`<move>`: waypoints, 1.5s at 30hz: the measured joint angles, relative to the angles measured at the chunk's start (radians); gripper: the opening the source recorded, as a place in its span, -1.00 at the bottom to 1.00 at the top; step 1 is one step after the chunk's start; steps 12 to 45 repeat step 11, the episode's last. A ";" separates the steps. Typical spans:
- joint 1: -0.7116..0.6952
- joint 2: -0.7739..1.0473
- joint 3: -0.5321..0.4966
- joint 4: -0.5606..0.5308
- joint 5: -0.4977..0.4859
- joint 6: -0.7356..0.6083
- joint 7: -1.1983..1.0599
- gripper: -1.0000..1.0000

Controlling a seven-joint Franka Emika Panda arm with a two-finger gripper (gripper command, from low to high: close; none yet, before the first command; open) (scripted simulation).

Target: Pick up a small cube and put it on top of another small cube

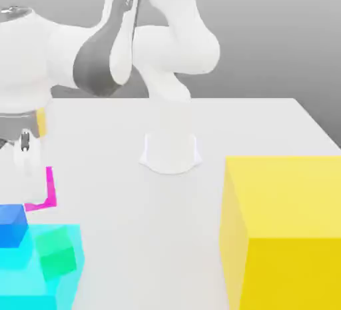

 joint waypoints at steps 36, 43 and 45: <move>-0.033 0.121 -0.006 0.079 0.047 0.040 0.014 1.00; -0.033 0.121 -0.006 0.079 0.047 0.040 0.014 1.00; -0.033 0.121 -0.006 0.079 0.047 0.040 0.014 1.00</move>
